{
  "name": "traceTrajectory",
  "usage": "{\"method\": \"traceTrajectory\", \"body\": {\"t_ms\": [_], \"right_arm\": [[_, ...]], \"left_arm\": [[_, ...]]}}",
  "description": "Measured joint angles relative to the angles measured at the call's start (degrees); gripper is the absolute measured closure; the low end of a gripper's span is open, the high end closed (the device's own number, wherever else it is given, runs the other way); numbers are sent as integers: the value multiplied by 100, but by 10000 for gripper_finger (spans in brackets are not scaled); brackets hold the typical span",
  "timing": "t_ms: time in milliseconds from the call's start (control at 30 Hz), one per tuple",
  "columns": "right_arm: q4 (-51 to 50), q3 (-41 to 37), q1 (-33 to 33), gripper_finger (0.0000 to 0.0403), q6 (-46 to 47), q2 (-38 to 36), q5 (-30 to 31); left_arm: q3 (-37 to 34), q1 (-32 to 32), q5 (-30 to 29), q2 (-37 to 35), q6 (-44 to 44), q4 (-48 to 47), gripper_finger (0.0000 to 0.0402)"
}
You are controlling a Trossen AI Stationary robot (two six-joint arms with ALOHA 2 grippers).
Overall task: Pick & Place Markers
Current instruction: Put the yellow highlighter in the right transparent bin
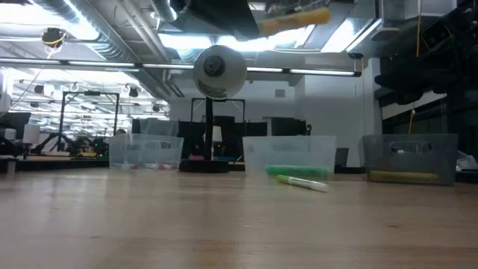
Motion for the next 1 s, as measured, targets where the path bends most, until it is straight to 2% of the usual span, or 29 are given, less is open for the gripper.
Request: {"method": "traceTrajectory", "body": {"t_ms": [167,400,700,1000], "right_arm": [[0,1,0,209,0,0,0],[0,0,-2,209,0,0,0],[-2,1,-1,209,0,-1,0],[0,0,0,209,0,0,0]], "left_arm": [[0,467,601,-108,170,-2,331],[0,1016,795,-487,639,28,329],[0,1227,755,-1008,1156,385,327],[0,1508,532,-1220,1561,450,327]]}}
